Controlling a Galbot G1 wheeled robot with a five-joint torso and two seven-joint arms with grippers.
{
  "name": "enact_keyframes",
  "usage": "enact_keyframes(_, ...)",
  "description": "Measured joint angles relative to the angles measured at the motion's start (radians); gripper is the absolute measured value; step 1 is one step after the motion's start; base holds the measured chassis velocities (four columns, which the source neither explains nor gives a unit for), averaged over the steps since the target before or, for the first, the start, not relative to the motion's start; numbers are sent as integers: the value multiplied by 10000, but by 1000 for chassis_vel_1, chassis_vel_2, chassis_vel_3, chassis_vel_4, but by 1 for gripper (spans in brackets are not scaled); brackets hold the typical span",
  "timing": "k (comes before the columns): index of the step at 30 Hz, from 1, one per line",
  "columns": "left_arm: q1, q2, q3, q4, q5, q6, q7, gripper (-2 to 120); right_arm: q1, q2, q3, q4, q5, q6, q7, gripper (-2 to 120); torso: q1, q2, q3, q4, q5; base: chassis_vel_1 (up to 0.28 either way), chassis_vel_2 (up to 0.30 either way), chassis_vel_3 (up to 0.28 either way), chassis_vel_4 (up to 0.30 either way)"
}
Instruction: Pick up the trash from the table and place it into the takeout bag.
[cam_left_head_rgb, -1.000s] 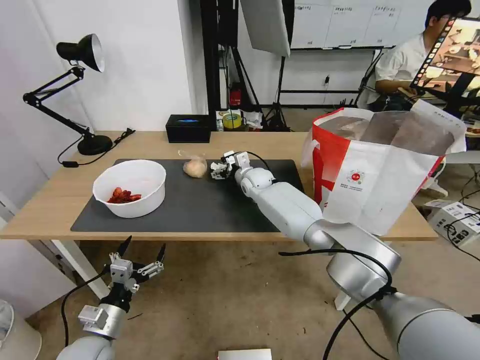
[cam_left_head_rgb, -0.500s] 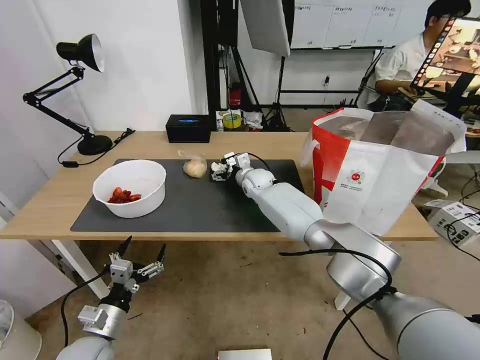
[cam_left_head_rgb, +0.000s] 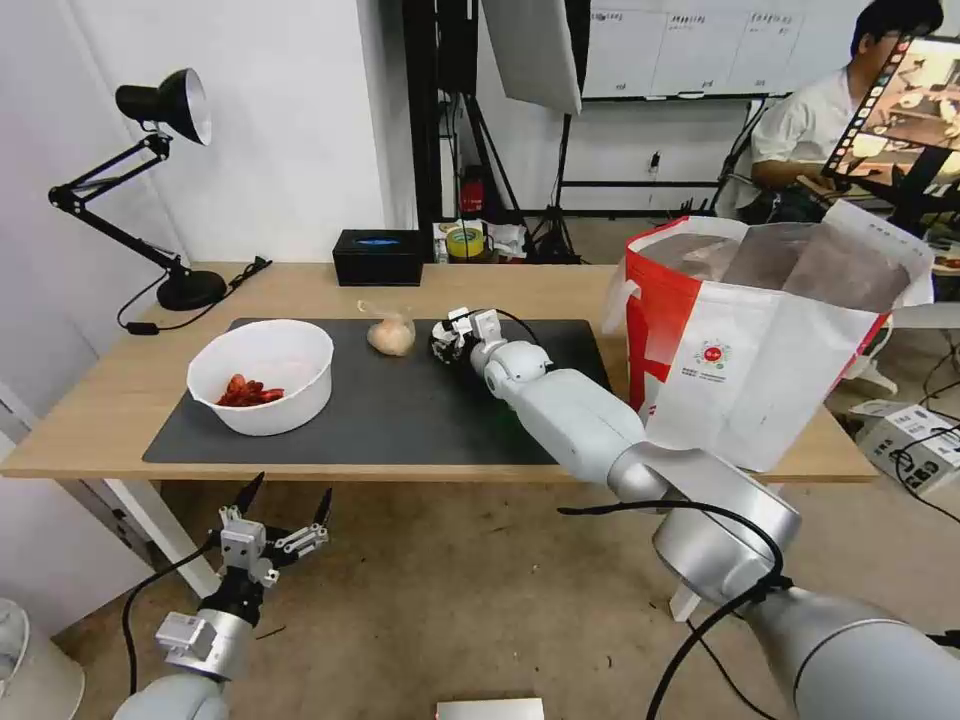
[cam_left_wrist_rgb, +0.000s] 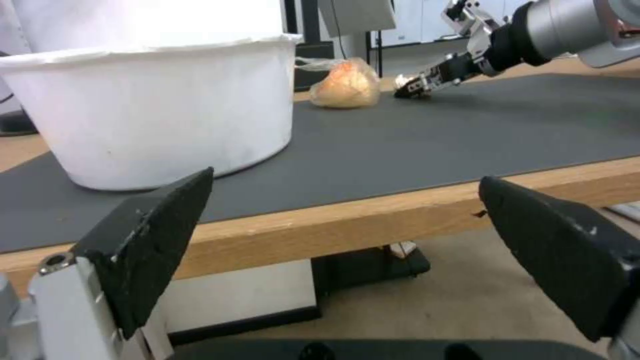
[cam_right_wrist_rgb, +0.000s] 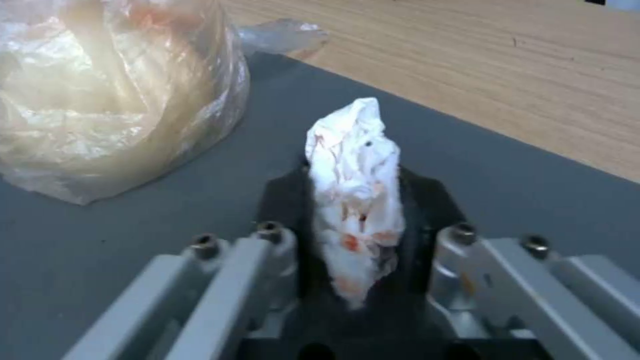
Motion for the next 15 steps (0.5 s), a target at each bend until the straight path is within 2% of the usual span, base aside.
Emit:
enact_keyframes(2,-1,4,2,0,0,-4,0,100,-49,-5,29,32,0,-11,19,15,0,0,0,0,-1,0,0,0,0)
enact_keyframes(3,-1,4,2,0,0,-4,0,100,-49,-5,29,32,0,-11,19,15,0,0,0,0,-1,0,0,0,0)
enact_keyframes(5,20,33,-10,-13,1,-9,0,100,-132,-30,163,128,-1,-29,78,4,0,0,1,-2,-1,0,0,0,0)
enact_keyframes(7,25,44,-16,-20,0,-9,0,100,-161,-49,220,189,0,-44,97,0,0,0,2,-2,-2,0,0,0,0)
enact_keyframes(13,26,82,-23,-53,0,-13,-9,100,-421,-513,495,1298,332,-197,429,0,2,-1,5,0,-1,0,0,0,0)
enact_keyframes(15,-5,85,7,-74,0,-14,-21,100,-640,-1076,601,2409,577,-227,748,0,1,-1,4,1,-1,0,0,0,0)
